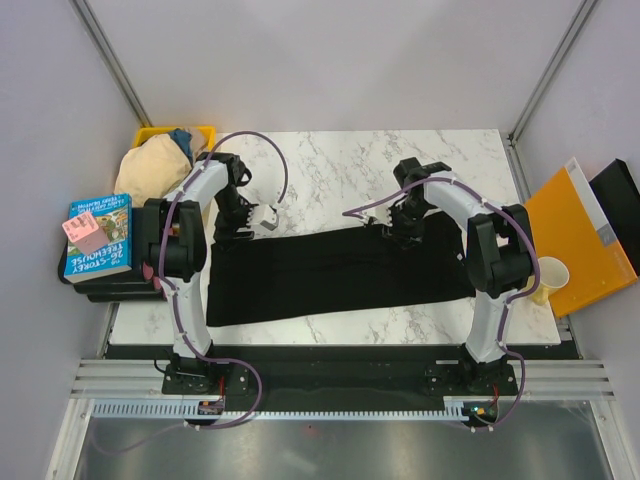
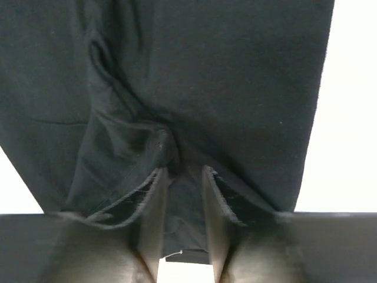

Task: Fold and stack the t-shirts
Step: Fold the other side of the tshirt into a rectangle

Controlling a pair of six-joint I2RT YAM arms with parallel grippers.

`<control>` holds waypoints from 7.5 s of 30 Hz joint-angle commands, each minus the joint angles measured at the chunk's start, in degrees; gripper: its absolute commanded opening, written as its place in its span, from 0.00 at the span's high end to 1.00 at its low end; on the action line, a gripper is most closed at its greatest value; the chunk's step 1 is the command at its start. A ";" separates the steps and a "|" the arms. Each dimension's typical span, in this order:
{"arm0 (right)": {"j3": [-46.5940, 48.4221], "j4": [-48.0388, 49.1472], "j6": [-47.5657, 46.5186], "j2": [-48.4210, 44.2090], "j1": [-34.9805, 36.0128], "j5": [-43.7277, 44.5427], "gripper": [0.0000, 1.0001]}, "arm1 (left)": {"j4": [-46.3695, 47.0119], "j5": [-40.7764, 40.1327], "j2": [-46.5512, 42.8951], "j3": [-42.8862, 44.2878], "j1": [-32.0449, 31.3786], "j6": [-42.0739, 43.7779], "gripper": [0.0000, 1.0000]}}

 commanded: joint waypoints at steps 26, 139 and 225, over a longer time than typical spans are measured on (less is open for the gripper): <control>5.98 -6.96 -1.90 0.85 1.33 -2.56 0.45 | 0.07 3.24 1.04 -0.71 -1.58 -2.11 0.27; 12.67 6.76 10.23 14.65 -16.16 14.40 1.00 | 7.97 -16.88 5.79 -11.07 0.35 -4.13 0.58; 22.07 -10.11 11.90 13.68 -23.72 3.32 1.00 | 4.11 -16.27 8.87 -3.26 -0.62 -6.77 0.64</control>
